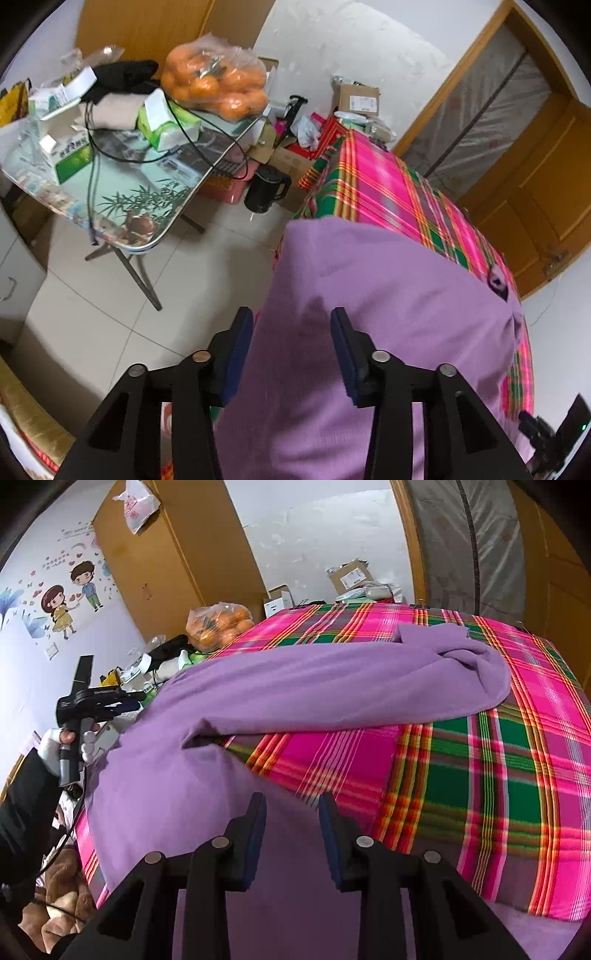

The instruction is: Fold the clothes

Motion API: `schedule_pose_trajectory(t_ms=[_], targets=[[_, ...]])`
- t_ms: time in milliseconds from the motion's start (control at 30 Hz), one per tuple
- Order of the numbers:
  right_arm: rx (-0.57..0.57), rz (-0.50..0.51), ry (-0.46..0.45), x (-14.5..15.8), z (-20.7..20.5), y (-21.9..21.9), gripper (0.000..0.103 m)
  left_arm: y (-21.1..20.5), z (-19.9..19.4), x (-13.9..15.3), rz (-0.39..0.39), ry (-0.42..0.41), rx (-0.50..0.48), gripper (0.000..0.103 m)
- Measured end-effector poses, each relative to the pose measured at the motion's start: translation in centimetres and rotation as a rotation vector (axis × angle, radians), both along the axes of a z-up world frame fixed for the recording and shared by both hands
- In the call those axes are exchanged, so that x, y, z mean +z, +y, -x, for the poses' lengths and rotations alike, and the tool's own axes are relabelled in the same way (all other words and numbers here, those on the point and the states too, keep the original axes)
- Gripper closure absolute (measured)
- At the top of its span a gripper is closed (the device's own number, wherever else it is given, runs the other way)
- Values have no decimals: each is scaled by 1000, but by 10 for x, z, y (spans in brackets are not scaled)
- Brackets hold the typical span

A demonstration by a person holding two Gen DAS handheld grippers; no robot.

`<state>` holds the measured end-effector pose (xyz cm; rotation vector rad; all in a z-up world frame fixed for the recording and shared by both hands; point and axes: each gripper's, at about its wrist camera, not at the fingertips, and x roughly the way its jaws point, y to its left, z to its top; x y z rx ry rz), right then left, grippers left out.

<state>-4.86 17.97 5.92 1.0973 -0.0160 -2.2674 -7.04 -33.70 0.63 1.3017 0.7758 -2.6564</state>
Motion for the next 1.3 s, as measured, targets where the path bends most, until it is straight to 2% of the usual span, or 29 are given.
schedule_pose_trajectory(t_ms=[133, 300, 333, 367, 467, 533, 667, 800, 933, 1133, 1300], targets=[[-13, -5, -14, -3, 12, -3, 73, -7, 31, -10, -37, -30, -20, 53], [-18, -12, -31, -10, 23, -6, 73, -15, 61, -25, -120, -67, -26, 54], [-20, -14, -34, -11, 25, -7, 73, -16, 65, -27, -129, -64, -29, 55], [-23, -16, -37, -12, 27, -6, 73, -15, 67, -28, -134, -54, -33, 67], [-31, -25, -43, -14, 31, -5, 73, -11, 67, -22, -95, -7, -35, 81], [-37, -27, -45, -15, 33, -3, 73, -11, 67, -17, -65, 22, -27, 84], [-50, -23, -50, -17, 36, 0, 73, -21, 75, -16, -55, 40, 0, 85], [-61, -17, -60, -20, 38, 3, 73, -21, 88, -25, -58, -15, -16, 80], [-65, -6, -53, -16, 35, 8, 73, -37, 72, -19, -132, 17, 12, 64], [-71, 19, -41, -10, 29, 15, 73, -44, 17, 5, -58, 60, 77, 63], [-54, 44, -19, -1, 17, 14, 73, -10, -50, 21, -53, 133, 4, 63]])
